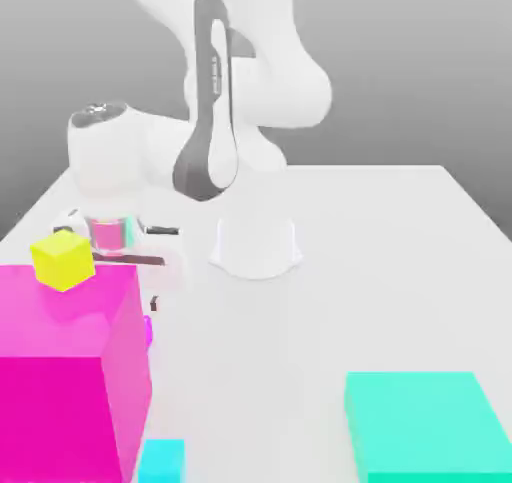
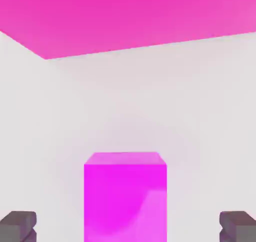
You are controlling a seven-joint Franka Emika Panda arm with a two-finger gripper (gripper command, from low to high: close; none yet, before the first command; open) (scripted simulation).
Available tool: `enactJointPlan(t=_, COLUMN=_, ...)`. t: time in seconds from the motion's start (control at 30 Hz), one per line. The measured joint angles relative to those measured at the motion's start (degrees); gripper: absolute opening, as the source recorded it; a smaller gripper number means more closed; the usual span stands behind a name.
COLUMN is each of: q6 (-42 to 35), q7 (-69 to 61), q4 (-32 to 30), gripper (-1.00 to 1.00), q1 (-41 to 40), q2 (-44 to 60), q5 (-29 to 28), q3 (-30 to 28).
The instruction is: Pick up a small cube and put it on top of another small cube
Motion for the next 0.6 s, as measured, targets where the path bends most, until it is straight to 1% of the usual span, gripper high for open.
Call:
enactJointPlan(t=0.13, q6=2.9, q7=-6.0, q4=1.1, gripper=0.0, q1=-1.6, q2=4.0, q5=8.0, q3=3.7)
enactJointPlan(t=0.27, q6=6.0, q7=-10.7, q4=2.0, gripper=0.0, q1=-6.8, q2=7.9, q5=14.4, q3=10.5)
enactJointPlan(t=0.33, q6=7.7, q7=-11.9, q4=2.3, gripper=0.0, q1=-9.8, q2=9.9, q5=16.1, q3=14.0)
enactJointPlan(t=0.47, q6=11.1, q7=-12.3, q4=2.5, gripper=0.0, q1=-14.7, q2=13.8, q5=17.2, q3=19.4)
enactJointPlan(t=0.5, q6=11.6, q7=-12.3, q4=2.5, gripper=-1.0, q1=-15.3, q2=14.4, q5=17.3, q3=20.0)
enactJointPlan(t=0.6, q6=11.6, q7=-12.3, q4=2.5, gripper=-1.0, q1=-15.3, q2=14.4, q5=17.2, q3=20.0)
